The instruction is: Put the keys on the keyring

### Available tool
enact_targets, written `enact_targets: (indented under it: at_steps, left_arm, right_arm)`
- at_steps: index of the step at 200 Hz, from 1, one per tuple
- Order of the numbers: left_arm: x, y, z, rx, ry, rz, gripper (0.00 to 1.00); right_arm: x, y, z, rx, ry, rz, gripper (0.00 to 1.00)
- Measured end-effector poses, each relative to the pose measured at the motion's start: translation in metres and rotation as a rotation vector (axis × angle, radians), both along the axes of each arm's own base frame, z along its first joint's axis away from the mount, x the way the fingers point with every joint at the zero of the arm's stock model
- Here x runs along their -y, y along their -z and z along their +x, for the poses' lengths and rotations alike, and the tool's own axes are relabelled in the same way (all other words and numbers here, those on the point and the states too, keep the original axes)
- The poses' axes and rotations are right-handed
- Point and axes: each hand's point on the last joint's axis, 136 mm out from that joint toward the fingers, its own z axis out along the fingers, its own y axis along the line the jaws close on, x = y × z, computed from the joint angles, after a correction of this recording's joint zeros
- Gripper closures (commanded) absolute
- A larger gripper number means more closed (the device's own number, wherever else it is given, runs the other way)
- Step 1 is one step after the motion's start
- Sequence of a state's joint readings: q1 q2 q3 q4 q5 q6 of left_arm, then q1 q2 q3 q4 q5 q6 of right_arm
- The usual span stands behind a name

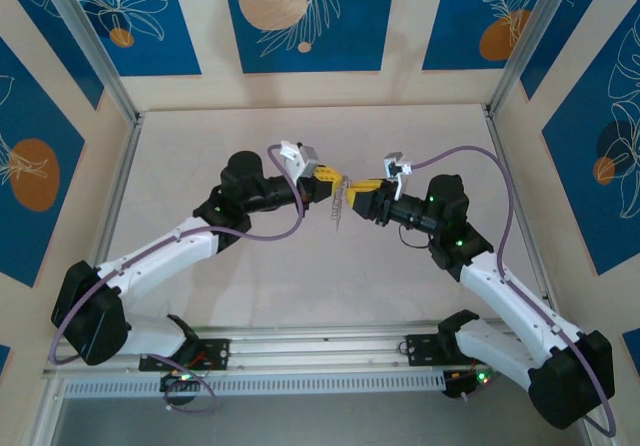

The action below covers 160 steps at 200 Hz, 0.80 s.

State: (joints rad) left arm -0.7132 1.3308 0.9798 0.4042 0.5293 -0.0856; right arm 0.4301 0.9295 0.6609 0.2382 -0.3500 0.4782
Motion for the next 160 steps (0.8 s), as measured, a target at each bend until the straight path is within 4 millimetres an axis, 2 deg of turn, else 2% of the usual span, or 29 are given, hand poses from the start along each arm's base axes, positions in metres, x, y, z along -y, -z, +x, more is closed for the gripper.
enact_targets:
  at_steps: [29,56,95,160]
  left_arm:
    - [0.0,-0.008,0.001,-0.001,-0.009,-0.033,1.0]
    - [0.0,-0.013,0.002,-0.011,-0.01,-0.057,1.0]
    - [0.001,-0.02,0.002,-0.038,-0.007,-0.099,1.0]
    - [0.009,-0.017,0.006,-0.135,0.033,-0.186,1.0]
  right_arm:
    - [0.019,0.004,0.002,-0.03,0.051,0.028,0.54]
    - [0.034,-0.008,-0.001,-0.017,0.085,0.07,0.5]
    - [0.035,-0.021,-0.005,-0.003,0.077,0.112,0.44]
    - [0.031,-0.03,-0.001,-0.004,0.06,0.163,0.42]
